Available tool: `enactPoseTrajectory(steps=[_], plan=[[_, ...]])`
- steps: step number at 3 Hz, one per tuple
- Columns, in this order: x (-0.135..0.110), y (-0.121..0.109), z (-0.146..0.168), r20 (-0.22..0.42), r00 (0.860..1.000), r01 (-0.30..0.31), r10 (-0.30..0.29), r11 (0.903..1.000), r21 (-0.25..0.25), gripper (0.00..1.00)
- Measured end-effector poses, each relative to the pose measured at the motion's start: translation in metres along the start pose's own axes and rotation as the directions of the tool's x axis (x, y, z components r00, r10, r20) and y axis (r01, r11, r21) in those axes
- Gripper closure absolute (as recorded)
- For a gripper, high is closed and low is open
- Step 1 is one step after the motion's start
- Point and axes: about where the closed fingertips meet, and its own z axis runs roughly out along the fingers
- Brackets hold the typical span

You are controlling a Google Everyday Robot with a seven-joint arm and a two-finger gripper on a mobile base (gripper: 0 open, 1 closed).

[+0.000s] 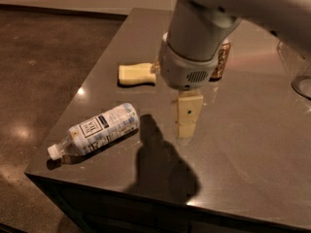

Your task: Place blue plastic bottle upright

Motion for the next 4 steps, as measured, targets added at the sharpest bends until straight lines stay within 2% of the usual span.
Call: enactPoseTrajectory(steps=[1,2,3,4], plan=[[-0.039,0.004,0.022,0.005,0.996,0.091,-0.09,0.995,-0.042,0.0],[-0.073,0.003,0.04,0.019,0.986,0.165,-0.164,0.9828,-0.083,0.0],[-0.101,0.001,0.056,0.031,0.975,0.222,-0.22,0.9676,-0.12,0.0],[-0.118,0.003,0.067,0.03,0.969,0.249,-0.247,0.9587,-0.138,0.0]])
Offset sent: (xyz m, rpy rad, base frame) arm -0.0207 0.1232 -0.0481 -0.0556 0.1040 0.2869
